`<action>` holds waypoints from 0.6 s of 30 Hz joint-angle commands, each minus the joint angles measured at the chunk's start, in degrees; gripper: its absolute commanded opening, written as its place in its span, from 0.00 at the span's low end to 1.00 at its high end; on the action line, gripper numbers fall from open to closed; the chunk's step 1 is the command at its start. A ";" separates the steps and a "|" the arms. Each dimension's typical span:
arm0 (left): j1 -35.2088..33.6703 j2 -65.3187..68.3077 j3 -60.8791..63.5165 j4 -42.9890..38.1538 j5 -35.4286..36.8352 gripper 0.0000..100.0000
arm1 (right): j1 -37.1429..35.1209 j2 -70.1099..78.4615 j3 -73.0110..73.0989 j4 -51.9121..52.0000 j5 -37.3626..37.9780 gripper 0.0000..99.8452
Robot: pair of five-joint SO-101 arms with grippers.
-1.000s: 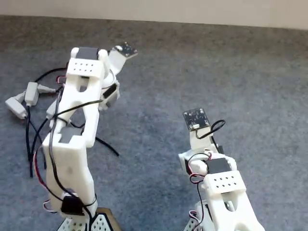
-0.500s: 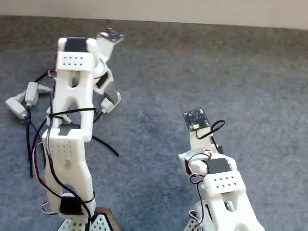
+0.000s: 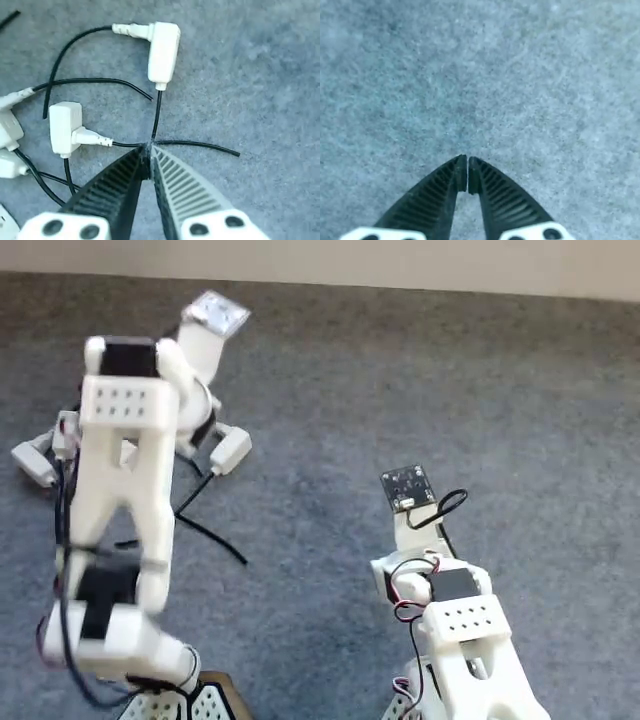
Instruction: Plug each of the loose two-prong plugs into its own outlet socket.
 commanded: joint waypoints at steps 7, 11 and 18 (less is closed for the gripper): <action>0.84 -51.65 51.82 -19.16 1.85 0.01 | 2.86 -1.19 -7.78 7.25 -1.23 0.00; 0.84 -60.35 62.99 -21.19 1.58 0.01 | 4.53 -1.19 -9.80 8.22 -2.64 0.00; 0.84 -70.11 77.05 -26.55 1.58 0.01 | 4.53 -20.35 -6.29 10.95 -2.73 0.00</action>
